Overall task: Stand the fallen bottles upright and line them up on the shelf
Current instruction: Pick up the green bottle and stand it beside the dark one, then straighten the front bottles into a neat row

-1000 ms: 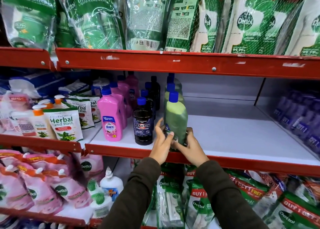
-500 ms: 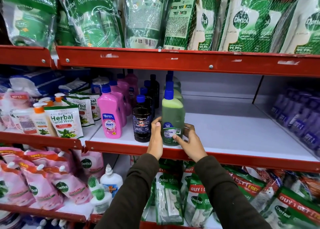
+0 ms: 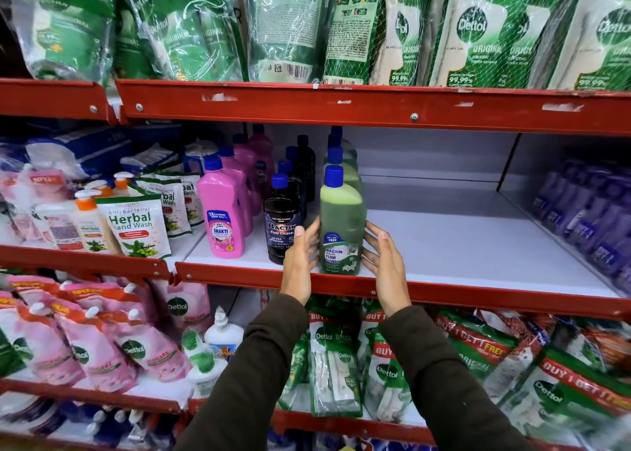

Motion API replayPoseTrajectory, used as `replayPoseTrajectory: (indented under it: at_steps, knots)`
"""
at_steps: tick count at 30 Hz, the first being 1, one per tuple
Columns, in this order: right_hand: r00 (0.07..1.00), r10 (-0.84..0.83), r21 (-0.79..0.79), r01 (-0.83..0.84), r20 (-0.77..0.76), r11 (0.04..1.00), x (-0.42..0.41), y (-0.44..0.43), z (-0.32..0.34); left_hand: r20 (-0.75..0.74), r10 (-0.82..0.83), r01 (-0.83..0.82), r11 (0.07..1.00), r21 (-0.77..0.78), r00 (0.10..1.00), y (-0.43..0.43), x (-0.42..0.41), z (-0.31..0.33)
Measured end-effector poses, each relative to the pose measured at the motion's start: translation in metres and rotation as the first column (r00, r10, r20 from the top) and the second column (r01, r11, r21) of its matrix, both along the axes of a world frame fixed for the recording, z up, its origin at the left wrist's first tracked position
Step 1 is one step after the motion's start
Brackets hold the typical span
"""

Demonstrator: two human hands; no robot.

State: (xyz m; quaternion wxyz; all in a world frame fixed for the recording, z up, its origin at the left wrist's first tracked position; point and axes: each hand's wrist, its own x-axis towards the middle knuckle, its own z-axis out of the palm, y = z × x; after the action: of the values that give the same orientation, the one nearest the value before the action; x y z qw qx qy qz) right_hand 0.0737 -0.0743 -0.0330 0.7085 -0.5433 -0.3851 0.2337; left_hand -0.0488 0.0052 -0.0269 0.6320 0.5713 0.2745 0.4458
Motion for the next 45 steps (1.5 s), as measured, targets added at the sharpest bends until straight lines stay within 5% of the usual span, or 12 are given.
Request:
replayPoseTrajectory:
  at_steps: [11,15,20,25,30,45]
  knots:
    - [0.995,-0.084,0.001,0.084,0.047,0.996,-0.017,-0.009,-0.010,-0.058,-0.032,0.041,0.986,0.160,0.998,-0.020,-0.012,-0.005]
    - [0.933,-0.355,0.260,0.328,0.063,0.908,-0.047,-0.011,-0.013,0.046,0.145,-0.151,0.968,0.200,0.988,-0.017,-0.023,-0.016]
    - [0.984,-0.099,0.219,0.065,0.150,0.973,-0.101,0.013,-0.012,0.149,0.386,-0.413,0.876,0.248,0.910,0.005,-0.049,-0.016]
    - [1.000,0.006,-0.061,-0.004,0.028,0.998,-0.120,0.064,0.004,0.035,0.197,-0.200,0.976,0.088,0.980,0.037,-0.064,0.005]
    - [0.964,0.062,-0.010,-0.067,-0.257,0.998,-0.110,0.091,0.024,-0.029,-0.021,0.021,1.000,0.006,0.999,0.051,-0.077,0.025]
    - [0.994,-0.056,0.009,0.057,-0.097,0.998,-0.124,0.072,-0.001,-0.029,0.063,-0.061,0.996,0.071,0.998,0.049,-0.099,-0.002]
